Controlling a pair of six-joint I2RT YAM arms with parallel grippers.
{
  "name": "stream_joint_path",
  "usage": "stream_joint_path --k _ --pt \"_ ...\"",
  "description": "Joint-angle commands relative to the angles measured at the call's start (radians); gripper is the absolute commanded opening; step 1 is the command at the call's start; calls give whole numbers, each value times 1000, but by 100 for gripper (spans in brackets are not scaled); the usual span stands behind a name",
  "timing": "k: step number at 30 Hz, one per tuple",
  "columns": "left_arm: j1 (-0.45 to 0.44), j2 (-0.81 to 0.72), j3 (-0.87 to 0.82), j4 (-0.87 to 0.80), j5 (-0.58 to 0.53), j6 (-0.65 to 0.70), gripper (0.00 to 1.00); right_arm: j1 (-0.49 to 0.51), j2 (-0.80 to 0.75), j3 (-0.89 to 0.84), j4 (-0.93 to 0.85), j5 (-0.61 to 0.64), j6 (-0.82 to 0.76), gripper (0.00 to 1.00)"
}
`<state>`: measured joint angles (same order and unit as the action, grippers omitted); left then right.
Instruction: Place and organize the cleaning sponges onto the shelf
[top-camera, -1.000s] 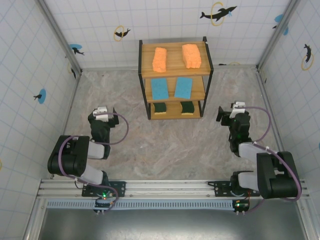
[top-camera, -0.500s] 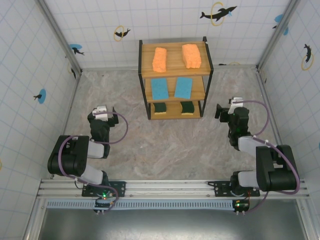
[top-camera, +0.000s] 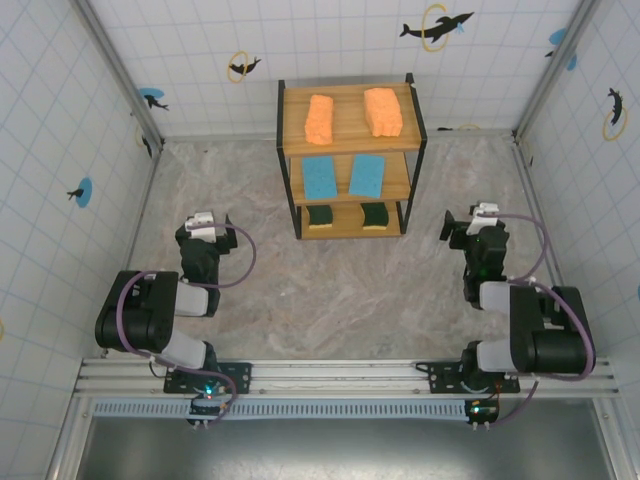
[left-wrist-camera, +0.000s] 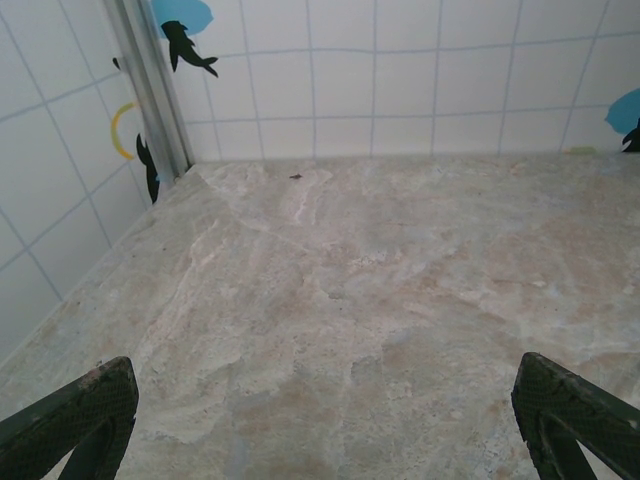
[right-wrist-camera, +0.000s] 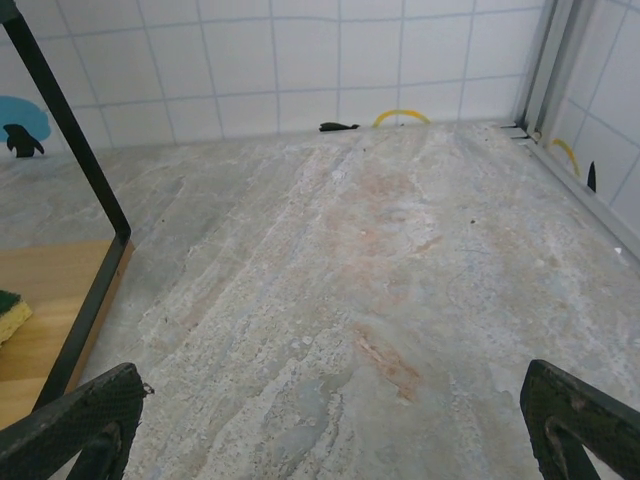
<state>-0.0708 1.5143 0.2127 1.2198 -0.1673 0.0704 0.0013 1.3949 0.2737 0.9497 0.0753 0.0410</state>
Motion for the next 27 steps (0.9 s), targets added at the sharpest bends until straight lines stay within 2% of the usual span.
stream_joint_path --k 1,3,6,27 --pt "10 -2 19 9 17 -20 97 5 75 6 125 12 -6 99" --pt "12 -2 20 8 18 -21 97 -15 102 4 170 18 25 99" --pt "12 -2 20 8 17 -20 98 -11 78 28 81 27 20 99" --pt "14 1 26 -2 28 -20 98 3 78 22 92 61 14 99"
